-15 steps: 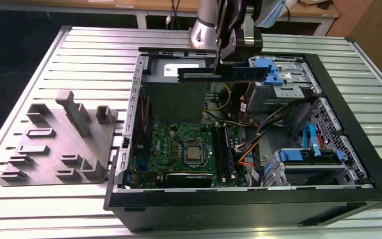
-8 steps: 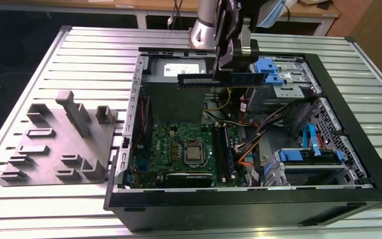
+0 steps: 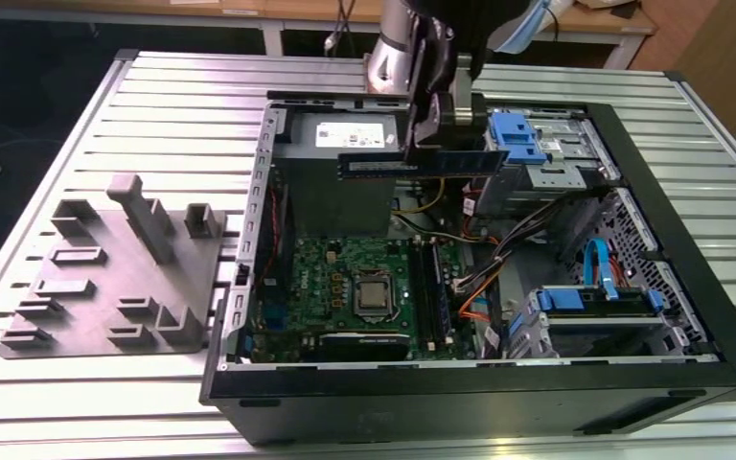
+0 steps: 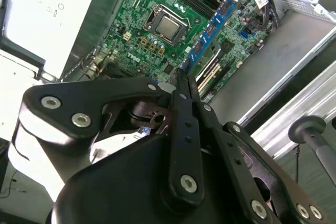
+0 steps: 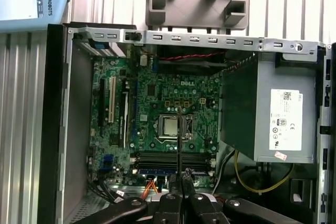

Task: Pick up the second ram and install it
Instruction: 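Pick up the second ram and move it above second insertion slot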

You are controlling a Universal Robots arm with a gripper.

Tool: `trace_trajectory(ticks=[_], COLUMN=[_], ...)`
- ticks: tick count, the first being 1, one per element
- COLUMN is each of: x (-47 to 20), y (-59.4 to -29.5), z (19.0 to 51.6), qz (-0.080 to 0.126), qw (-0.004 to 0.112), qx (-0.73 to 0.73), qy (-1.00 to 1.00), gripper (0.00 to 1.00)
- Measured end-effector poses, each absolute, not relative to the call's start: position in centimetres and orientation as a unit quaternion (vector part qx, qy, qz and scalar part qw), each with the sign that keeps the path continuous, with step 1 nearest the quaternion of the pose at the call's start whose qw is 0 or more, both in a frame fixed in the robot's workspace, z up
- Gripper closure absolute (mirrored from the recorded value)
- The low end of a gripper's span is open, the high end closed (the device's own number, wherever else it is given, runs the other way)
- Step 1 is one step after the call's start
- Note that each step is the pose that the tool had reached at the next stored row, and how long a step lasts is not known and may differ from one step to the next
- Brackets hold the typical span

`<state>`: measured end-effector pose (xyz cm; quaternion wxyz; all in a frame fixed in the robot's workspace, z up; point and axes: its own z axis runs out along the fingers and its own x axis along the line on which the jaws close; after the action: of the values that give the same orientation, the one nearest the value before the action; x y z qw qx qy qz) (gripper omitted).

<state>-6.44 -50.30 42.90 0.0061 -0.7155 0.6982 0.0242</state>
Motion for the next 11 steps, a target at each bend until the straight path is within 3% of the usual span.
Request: trace_trajectory(ticks=[11], x=[-6.5], y=[-50.2], z=[41.1], qz=[0.024], qw=[0.006], qx=[-0.715], qy=[0.698], gripper=[0.91])
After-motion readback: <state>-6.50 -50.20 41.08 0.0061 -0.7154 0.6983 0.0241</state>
